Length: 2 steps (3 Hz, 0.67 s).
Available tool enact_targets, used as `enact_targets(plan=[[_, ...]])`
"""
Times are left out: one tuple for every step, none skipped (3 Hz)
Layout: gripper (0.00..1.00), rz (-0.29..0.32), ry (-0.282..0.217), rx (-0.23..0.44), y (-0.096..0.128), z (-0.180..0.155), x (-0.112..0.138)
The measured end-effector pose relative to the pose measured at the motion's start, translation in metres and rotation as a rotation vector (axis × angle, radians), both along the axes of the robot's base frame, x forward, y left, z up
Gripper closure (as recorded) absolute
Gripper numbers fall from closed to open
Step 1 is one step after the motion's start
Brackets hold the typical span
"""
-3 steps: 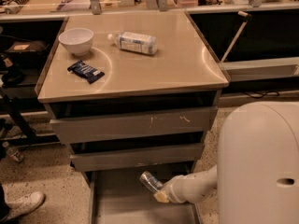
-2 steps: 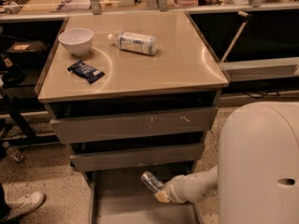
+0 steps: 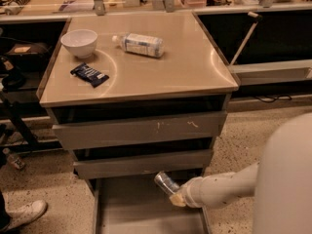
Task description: Pick redbull can from bottom drawer and place on counter
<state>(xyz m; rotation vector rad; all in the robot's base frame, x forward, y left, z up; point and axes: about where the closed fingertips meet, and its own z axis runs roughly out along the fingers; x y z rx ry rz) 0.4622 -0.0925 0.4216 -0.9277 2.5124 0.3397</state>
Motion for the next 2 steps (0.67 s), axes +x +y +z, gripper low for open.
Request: enact_targets(plan=[[1.00, -0.050, -0.049, -0.038, -0.026, 0.059, 0.003], [1.00, -0.071, -0.106, -0.088, -0.045, 0.117, 0.008]])
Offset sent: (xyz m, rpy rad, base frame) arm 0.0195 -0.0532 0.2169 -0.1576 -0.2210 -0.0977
